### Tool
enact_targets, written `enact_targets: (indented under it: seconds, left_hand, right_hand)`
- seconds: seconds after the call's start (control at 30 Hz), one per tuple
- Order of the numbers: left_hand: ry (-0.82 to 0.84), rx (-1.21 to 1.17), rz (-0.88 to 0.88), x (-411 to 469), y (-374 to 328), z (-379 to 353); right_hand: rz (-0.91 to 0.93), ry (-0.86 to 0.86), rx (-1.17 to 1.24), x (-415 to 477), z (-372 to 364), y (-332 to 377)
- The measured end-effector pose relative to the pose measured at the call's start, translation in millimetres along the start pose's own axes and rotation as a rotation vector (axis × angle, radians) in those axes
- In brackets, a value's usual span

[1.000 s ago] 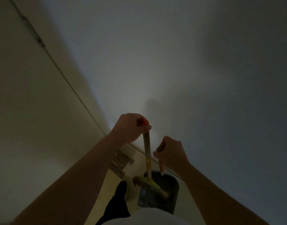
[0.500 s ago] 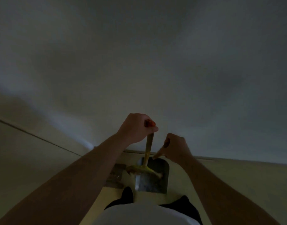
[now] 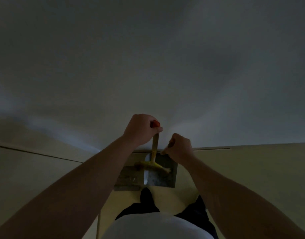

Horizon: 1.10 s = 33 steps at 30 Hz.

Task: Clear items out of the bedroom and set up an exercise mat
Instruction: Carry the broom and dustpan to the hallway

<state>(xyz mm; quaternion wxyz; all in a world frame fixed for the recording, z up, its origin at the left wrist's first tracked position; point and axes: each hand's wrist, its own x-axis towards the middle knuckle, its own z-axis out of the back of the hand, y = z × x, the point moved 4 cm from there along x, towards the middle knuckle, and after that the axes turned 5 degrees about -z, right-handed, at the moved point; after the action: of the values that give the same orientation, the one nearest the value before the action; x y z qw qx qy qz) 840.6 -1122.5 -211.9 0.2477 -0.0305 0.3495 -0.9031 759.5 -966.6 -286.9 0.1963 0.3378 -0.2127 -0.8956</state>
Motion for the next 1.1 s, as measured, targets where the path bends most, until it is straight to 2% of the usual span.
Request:
enact_targets:
  seconds: [0.8, 0.97, 1.1]
  left_hand:
    - [-0.091, -0.042, 0.016, 7.1, 35.0, 1.2]
    - [-0.1, -0.054, 0.042, 9.4, 38.1, 1.4]
    - [-0.095, -0.044, 0.074, 11.1, 40.9, -5.1]
  right_hand:
    - [-0.049, 0.006, 0.044, 28.3, -32.9, 21.3]
    - [-0.026, 0.072, 0.041, 21.0, -35.1, 33.0]
    - [-0.02, 0.218, -0.05, 5.8, -43.5, 27.4]
